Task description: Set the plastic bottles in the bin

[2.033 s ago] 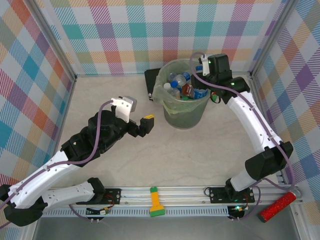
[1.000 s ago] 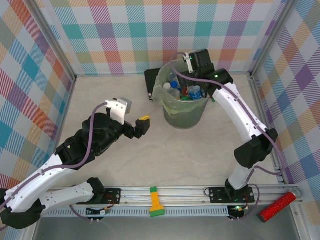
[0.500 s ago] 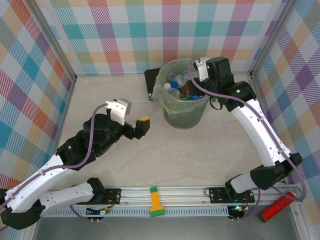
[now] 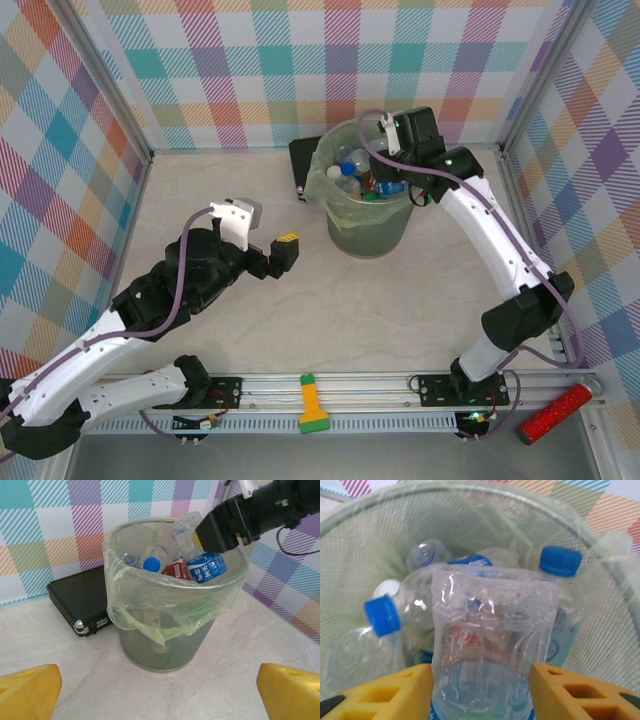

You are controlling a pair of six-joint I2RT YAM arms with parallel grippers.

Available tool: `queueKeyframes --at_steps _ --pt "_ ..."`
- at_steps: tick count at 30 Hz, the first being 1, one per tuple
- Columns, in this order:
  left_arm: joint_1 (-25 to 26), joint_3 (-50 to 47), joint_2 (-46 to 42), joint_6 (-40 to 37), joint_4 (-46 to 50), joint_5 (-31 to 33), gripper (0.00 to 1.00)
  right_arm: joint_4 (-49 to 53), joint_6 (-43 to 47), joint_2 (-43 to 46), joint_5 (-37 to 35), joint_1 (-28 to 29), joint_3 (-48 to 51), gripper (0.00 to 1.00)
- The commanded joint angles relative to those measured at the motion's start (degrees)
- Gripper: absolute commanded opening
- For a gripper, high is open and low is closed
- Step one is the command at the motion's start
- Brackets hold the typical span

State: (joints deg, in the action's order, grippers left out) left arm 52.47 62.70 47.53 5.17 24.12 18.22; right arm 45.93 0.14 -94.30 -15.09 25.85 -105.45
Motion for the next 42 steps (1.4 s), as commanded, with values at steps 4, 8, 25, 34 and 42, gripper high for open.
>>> queueKeyframes --at_steps 4,8,25,34,42 --pt "0.1 -0.1 -1.7 0.7 1.3 1.6 1.00 -0.2 -0.1 -5.6 -2.4 -2.6 -5.4 0.55" --pt "0.1 -0.3 -2.4 0.8 1.7 2.0 1.00 1.6 -1.4 -6.0 -1.0 -2.8 -6.7 0.57" --pt "0.1 -0.3 -1.1 1.2 0.2 0.9 0.99 1.5 -8.6 2.1 18.2 -1.9 -0.6 0.59" --pt "0.0 -0.6 -2.1 1.3 0.7 1.4 0.99 2.2 -5.7 -0.2 14.4 -1.9 -6.2 0.58" --pt "0.1 -0.8 -2.5 1.3 1.3 1.9 0.99 4.2 -7.4 -6.1 17.7 -1.9 -7.0 0.55"
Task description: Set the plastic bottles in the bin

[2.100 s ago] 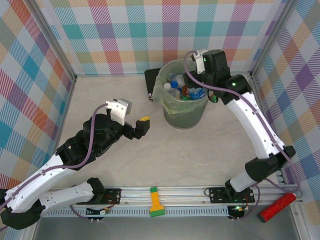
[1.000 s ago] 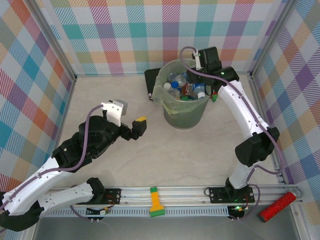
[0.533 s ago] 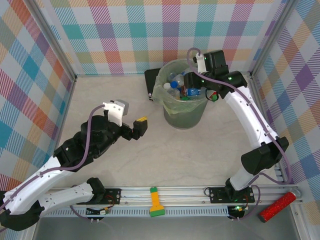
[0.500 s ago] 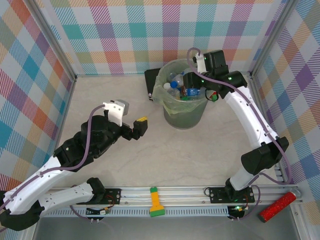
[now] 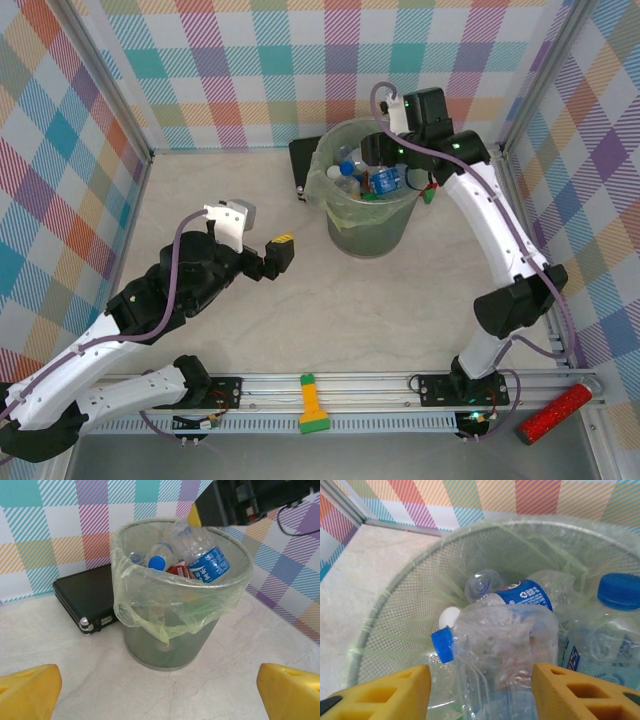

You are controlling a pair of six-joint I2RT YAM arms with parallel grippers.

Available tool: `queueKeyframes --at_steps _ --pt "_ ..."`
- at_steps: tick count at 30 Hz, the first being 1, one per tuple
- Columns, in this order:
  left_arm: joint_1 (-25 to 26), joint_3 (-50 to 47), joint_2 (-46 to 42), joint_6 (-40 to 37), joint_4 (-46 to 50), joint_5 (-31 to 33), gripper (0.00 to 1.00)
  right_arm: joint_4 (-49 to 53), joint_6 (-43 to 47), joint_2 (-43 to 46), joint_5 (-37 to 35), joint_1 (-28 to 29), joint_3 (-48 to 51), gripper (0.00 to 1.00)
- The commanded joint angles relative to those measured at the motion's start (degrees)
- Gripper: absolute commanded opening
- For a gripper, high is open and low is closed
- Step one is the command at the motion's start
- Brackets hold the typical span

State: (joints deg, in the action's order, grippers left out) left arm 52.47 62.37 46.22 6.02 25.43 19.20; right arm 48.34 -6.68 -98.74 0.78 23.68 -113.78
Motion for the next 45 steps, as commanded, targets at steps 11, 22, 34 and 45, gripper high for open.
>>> queueKeyframes --at_steps 11,22,34,45 --pt "0.1 -0.7 -1.4 0.2 -0.2 1.3 0.99 2.1 -0.6 -5.1 4.7 1.7 0.5 0.54" --pt "0.1 -0.8 -1.7 0.5 -0.4 0.9 1.00 3.1 -0.2 -0.7 -13.2 -1.4 4.0 0.57" --pt "0.1 -1.0 -2.4 0.7 0.2 1.2 1.00 2.2 -1.6 0.3 -9.3 -2.1 4.2 0.57" --pt "0.1 -0.7 -1.6 0.7 -0.1 0.9 1.00 3.6 -1.4 -1.4 -2.8 -1.6 0.4 0.66"
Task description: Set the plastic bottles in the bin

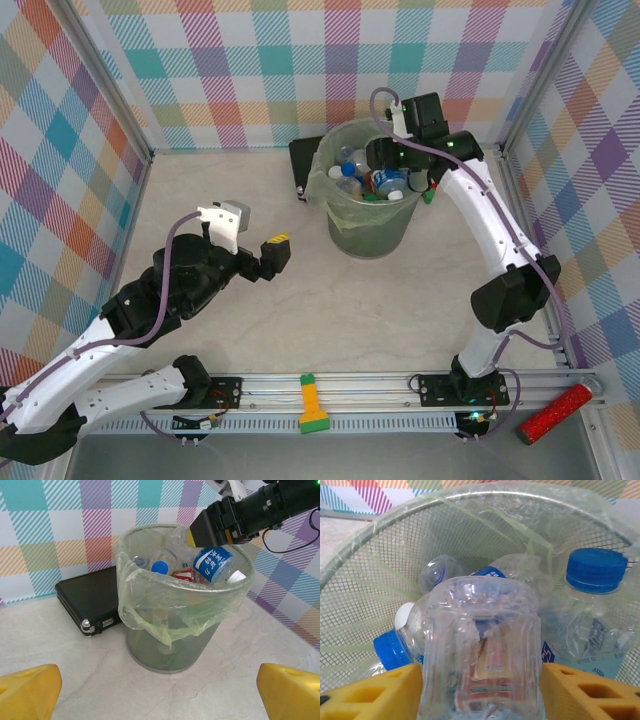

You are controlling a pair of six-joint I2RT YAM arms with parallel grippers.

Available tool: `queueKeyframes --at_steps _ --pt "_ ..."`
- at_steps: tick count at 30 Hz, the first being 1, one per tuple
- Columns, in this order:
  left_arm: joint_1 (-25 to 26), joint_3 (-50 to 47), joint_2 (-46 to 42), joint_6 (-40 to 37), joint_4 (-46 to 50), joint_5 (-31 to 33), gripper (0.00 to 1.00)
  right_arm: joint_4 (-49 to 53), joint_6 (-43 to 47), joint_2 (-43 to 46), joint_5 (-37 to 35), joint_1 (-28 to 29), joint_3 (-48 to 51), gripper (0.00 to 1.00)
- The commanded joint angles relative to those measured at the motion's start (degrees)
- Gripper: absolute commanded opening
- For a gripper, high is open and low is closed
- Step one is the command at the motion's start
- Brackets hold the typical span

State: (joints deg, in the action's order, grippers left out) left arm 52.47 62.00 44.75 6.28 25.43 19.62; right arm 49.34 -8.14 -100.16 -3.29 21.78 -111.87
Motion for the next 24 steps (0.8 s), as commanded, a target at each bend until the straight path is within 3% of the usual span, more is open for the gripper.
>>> queueKeyframes --at_steps 1,10,12,16,18,24 --pt "0.1 -0.2 -0.1 0.4 0.1 0.6 0.99 2.1 0.2 0.9 1.1 0.3 -1.2 0.67" --pt "0.1 0.3 0.8 0.9 0.1 1.4 1.00 -0.9 0.6 11.5 -0.9 0.2 -0.7 0.83" --pt "0.1 0.0 0.9 1.3 -0.1 1.7 0.99 -2.8 0.0 15.1 -1.5 0.2 2.1 0.90" --pt "0.1 -0.5 1.3 2.4 -0.1 4.1 0.99 -6.4 -0.4 22.3 -2.0 0.1 9.6 0.91" --pt "0.1 -0.7 1.5 3.2 0.3 6.7 1.00 -7.6 -1.1 25.5 -3.4 0.1 13.3 1.00" --pt "0.1 -2.3 1.9 6.6 2.3 14.4 1.00 -13.7 -2.3 35.7 -10.0 -0.2 28.2 0.99"
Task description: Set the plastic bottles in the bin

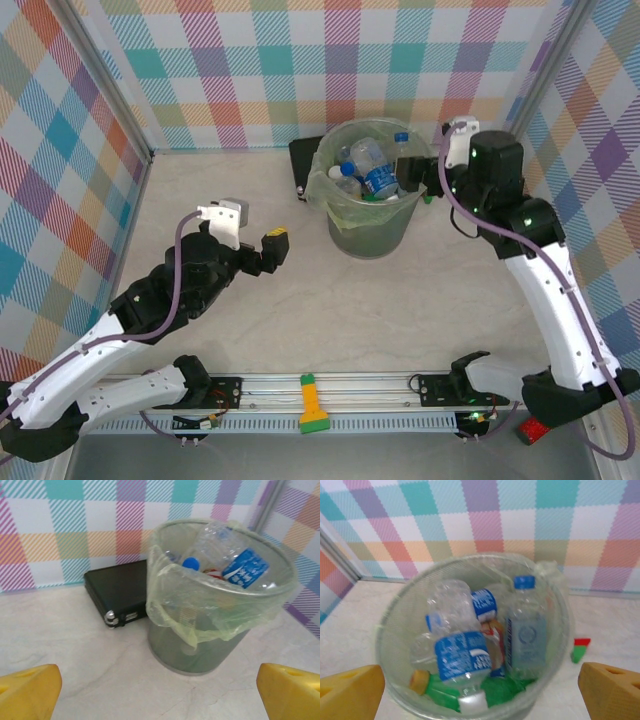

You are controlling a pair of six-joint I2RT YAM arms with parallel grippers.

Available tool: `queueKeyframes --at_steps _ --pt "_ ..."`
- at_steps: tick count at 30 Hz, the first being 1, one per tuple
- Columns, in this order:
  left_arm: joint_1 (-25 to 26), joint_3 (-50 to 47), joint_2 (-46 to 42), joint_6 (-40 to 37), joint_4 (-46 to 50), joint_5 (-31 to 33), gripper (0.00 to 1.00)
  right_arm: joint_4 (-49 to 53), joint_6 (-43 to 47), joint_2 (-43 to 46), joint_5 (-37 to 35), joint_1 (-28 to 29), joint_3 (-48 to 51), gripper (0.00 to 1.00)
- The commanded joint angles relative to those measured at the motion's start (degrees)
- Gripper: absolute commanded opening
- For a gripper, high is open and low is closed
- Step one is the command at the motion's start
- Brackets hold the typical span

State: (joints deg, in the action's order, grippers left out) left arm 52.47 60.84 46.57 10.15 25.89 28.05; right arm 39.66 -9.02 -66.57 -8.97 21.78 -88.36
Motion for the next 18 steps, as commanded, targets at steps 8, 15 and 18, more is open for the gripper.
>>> queueKeyframes --at_steps 8,15,18 --pt "-1.9 -5.4 0.3 8.6 6.2 22.0 0.99 -13.2 -2.0 14.5 -14.3 -0.5 23.6 0.99" --pt "-10.2 -13.1 1.8 11.4 2.6 18.4 0.99 -19.0 -2.2 22.5 -23.4 -1.1 38.1 0.99" --pt "-14.2 -15.6 3.7 13.7 1.9 19.2 1.00 -21.5 -3.3 26.3 -26.4 -1.9 44.0 0.99"
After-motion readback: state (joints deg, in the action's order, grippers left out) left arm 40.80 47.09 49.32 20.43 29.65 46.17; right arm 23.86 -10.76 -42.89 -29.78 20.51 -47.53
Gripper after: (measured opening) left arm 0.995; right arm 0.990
